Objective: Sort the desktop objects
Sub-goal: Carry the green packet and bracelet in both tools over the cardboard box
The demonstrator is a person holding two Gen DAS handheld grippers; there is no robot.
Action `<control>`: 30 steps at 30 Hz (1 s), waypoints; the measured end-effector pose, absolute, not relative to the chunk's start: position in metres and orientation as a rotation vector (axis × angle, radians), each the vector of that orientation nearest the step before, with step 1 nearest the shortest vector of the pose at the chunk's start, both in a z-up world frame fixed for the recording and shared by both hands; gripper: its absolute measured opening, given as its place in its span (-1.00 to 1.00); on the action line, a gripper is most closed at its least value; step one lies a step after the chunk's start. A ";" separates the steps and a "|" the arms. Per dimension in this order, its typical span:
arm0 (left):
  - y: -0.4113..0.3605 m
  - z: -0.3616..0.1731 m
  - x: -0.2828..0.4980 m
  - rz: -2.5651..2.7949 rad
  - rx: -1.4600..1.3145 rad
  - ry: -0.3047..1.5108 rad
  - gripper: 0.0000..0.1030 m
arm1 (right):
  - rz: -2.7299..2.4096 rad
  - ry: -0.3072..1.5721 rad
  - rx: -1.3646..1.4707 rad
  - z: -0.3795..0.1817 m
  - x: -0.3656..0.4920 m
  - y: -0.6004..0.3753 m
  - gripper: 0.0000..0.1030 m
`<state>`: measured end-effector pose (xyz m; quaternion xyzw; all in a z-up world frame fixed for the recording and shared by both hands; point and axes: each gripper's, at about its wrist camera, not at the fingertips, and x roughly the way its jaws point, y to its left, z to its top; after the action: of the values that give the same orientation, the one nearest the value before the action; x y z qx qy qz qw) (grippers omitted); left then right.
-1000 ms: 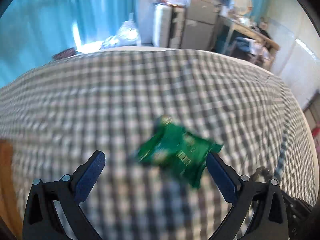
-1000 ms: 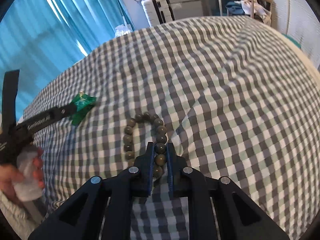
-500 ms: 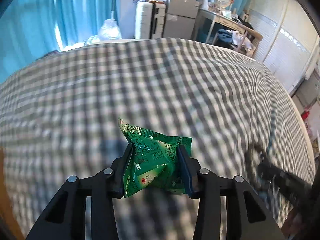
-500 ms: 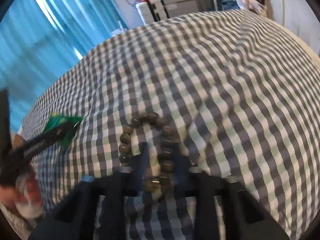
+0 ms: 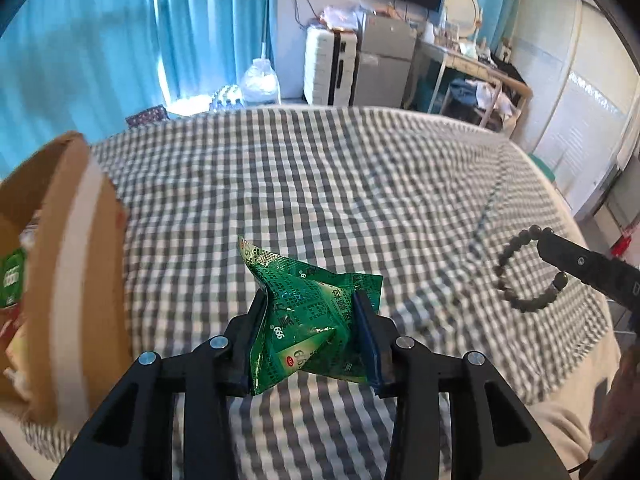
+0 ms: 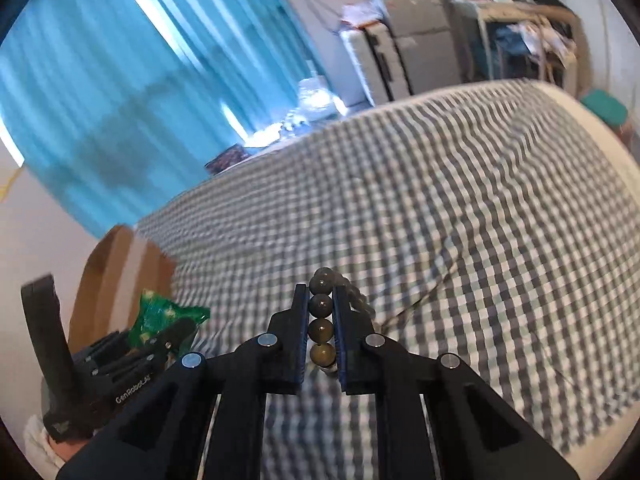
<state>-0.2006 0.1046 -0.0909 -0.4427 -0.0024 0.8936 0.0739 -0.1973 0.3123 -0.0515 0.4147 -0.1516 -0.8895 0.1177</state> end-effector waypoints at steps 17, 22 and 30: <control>0.023 0.005 -0.117 2.876 -1.140 -0.137 -0.20 | -2.488 -0.160 0.933 0.056 -0.094 0.202 -0.78; -0.017 0.010 -0.105 2.929 -1.148 -0.211 -0.20 | -2.391 -0.143 0.921 0.062 -0.090 0.161 -0.78; -0.108 0.003 -0.104 3.018 -1.202 -0.297 -0.20 | -2.274 -0.066 0.950 0.049 -0.100 0.085 -0.78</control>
<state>-0.1036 -0.1085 0.0030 -0.3679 -0.0908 0.9235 -0.0601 -0.1000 0.0845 0.0487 0.3634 -0.0252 -0.8703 0.3316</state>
